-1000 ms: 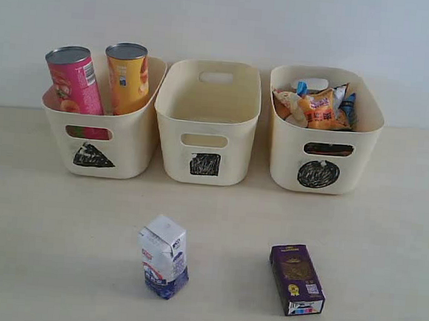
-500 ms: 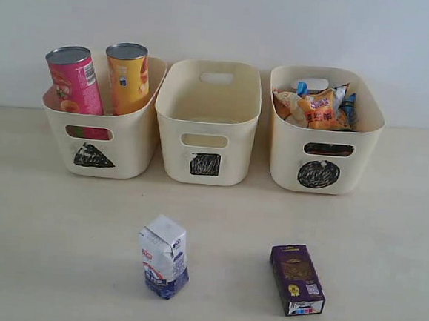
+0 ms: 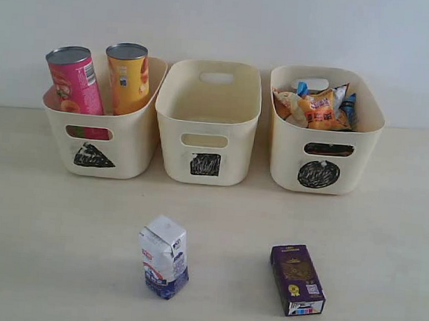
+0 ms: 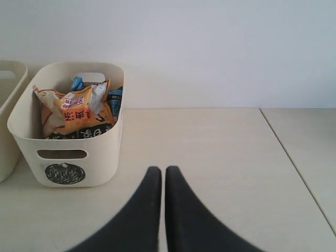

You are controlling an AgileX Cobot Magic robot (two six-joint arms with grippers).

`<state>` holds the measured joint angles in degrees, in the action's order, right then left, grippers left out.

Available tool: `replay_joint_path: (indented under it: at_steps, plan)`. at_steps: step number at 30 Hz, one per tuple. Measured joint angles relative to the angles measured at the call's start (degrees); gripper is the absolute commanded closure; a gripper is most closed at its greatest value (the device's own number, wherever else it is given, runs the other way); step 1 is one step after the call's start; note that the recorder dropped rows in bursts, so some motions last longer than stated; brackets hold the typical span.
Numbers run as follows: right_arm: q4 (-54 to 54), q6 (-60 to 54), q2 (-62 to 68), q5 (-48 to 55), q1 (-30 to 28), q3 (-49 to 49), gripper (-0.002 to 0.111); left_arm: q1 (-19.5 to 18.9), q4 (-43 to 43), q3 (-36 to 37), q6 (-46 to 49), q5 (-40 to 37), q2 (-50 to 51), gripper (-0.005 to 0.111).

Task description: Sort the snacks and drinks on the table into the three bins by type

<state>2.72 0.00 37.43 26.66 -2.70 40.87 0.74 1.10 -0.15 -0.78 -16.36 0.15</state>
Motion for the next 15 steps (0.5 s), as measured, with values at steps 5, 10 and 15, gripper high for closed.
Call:
replay_joint_path:
  at_steps: [5,10,15]
  plan:
    - [0.00,-1.45,-0.24,0.83,0.00,0.00,0.108,0.00,0.00,0.00,0.00,0.00,0.00,0.103]
    - [0.00,-2.57,-5.99,-2.90,0.00,-4.21,0.108,0.00,0.00,0.00,0.00,0.00,0.00,0.103]
    - [0.00,-2.87,-15.07,-4.77,0.00,-10.49,0.108,0.00,0.00,0.00,0.00,0.00,0.00,0.103]
